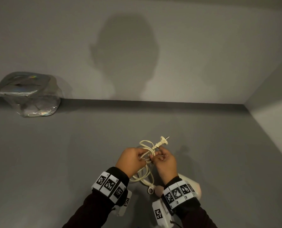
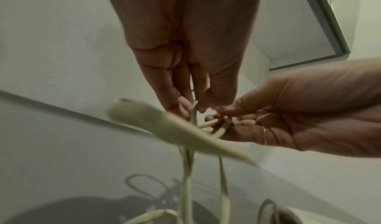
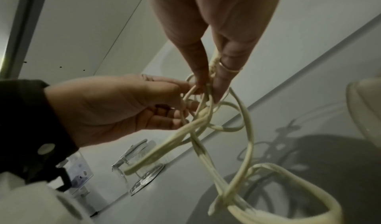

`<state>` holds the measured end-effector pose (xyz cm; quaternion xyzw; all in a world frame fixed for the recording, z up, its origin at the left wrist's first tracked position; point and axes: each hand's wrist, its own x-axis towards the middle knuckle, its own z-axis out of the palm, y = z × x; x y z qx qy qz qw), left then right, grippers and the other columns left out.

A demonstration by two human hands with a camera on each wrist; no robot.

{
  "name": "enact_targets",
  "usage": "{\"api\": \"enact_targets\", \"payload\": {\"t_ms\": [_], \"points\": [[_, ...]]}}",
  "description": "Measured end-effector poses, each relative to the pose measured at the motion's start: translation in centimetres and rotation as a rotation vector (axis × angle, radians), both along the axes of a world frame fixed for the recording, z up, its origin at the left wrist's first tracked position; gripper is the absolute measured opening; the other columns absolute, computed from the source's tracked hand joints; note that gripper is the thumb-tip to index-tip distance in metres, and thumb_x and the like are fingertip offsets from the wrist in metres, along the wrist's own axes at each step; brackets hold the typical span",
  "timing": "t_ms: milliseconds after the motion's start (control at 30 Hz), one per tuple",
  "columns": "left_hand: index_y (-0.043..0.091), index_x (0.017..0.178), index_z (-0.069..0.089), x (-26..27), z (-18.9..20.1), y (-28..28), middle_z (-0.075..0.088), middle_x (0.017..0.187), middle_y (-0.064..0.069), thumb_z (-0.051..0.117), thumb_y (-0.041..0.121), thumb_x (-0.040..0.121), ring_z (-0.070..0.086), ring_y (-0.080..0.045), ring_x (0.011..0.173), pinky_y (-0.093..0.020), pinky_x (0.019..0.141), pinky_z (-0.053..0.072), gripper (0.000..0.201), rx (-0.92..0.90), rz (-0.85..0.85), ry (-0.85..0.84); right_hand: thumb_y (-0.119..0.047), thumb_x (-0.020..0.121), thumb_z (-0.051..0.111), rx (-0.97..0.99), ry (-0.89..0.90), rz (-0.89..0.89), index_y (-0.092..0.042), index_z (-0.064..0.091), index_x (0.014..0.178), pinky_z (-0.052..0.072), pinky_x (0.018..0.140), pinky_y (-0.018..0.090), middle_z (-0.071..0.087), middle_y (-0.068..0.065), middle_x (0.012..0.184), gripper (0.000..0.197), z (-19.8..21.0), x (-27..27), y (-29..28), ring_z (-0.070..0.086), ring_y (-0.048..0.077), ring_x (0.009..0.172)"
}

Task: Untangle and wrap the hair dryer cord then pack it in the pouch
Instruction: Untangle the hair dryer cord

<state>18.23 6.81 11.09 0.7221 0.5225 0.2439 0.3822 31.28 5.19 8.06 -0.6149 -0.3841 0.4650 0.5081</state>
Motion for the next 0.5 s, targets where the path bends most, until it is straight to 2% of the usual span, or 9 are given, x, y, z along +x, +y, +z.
{"api": "enact_targets", "payload": {"t_ms": [67, 133, 167, 233, 333, 367, 433, 500], "points": [[0.016, 0.093, 0.071, -0.6, -0.1, 0.3, 0.058, 0.059, 0.014, 0.066, 0.010, 0.074, 0.054, 0.007, 0.051, -0.005, 0.059, 0.042, 0.020, -0.026, 0.030, 0.005, 0.011, 0.074, 0.062, 0.008, -0.029, -0.064, -0.027, 0.054, 0.097, 0.048, 0.057, 0.013, 0.054, 0.000, 0.063, 0.045, 0.0, -0.2, 0.0, 0.055, 0.002, 0.053], [0.016, 0.087, 0.070, -1.4, -0.3, 0.6, 0.063, 0.065, 0.010, 0.068, 0.015, 0.075, 0.056, 0.001, 0.056, -0.016, 0.064, 0.048, 0.013, -0.055, 0.041, 0.027, 0.006, 0.072, 0.066, 0.035, -0.061, -0.105, -0.029, 0.047, 0.108, 0.052, 0.066, 0.020, 0.056, 0.001, 0.066, 0.054, 0.0, -0.7, -0.4, 0.059, 0.011, 0.063], [0.016, 0.085, 0.070, -1.8, -0.3, 0.8, 0.061, 0.064, 0.010, 0.067, 0.016, 0.076, 0.055, 0.000, 0.056, -0.016, 0.062, 0.046, 0.010, -0.053, 0.041, 0.050, 0.004, 0.070, 0.069, 0.058, -0.084, -0.128, -0.027, 0.048, 0.107, 0.052, 0.067, 0.025, 0.057, 0.002, 0.067, 0.052, 0.1, -0.8, -0.6, 0.059, 0.016, 0.064], [0.016, 0.081, 0.070, -2.8, -0.2, 1.2, 0.056, 0.058, 0.012, 0.064, 0.017, 0.077, 0.051, 0.000, 0.054, -0.014, 0.056, 0.040, 0.007, -0.019, 0.033, 0.121, 0.000, 0.067, 0.072, 0.090, -0.124, -0.200, -0.019, 0.045, 0.103, 0.049, 0.063, 0.026, 0.056, 0.002, 0.063, 0.049, 0.4, -0.2, -0.8, 0.057, 0.018, 0.059], [0.026, 0.067, 0.066, -4.0, -0.6, 1.5, 0.054, 0.055, 0.011, 0.061, 0.016, 0.077, 0.050, -0.002, 0.054, -0.014, 0.055, 0.036, 0.015, -0.015, -0.006, 0.177, -0.002, 0.070, 0.070, 0.043, -0.192, -0.261, -0.021, 0.047, 0.088, 0.047, 0.062, 0.032, 0.052, 0.001, 0.058, 0.034, 0.4, 1.7, 0.0, 0.052, 0.018, 0.055], [0.029, 0.059, 0.063, -4.4, -0.9, 1.6, 0.057, 0.056, 0.009, 0.060, 0.013, 0.075, 0.053, -0.004, 0.055, -0.014, 0.057, 0.039, 0.023, -0.033, -0.006, 0.146, -0.003, 0.073, 0.068, 0.001, -0.213, -0.267, -0.022, 0.050, 0.079, 0.047, 0.063, 0.035, 0.051, 0.002, 0.058, 0.027, 0.2, 2.2, 0.3, 0.050, 0.019, 0.055], [0.031, 0.048, 0.058, -4.9, -1.2, 1.5, 0.066, 0.063, 0.004, 0.056, 0.001, 0.071, 0.063, -0.004, 0.063, -0.014, 0.066, 0.046, 0.038, -0.085, 0.047, -0.053, -0.006, 0.077, 0.065, -0.079, -0.194, -0.259, -0.021, 0.055, 0.065, 0.048, 0.062, 0.036, 0.053, 0.004, 0.058, 0.022, 0.0, 3.3, 0.9, 0.051, 0.022, 0.059], [0.023, 0.048, 0.055, -5.6, -1.4, 1.6, 0.069, 0.071, 0.006, 0.048, -0.019, 0.073, 0.066, 0.003, 0.071, -0.008, 0.072, 0.048, 0.050, -0.152, 0.144, -0.314, -0.006, 0.080, 0.065, -0.138, -0.066, -0.195, -0.016, 0.060, 0.065, 0.050, 0.057, 0.030, 0.059, 0.007, 0.061, 0.019, 0.0, 3.8, 1.2, 0.055, 0.024, 0.061]]}}
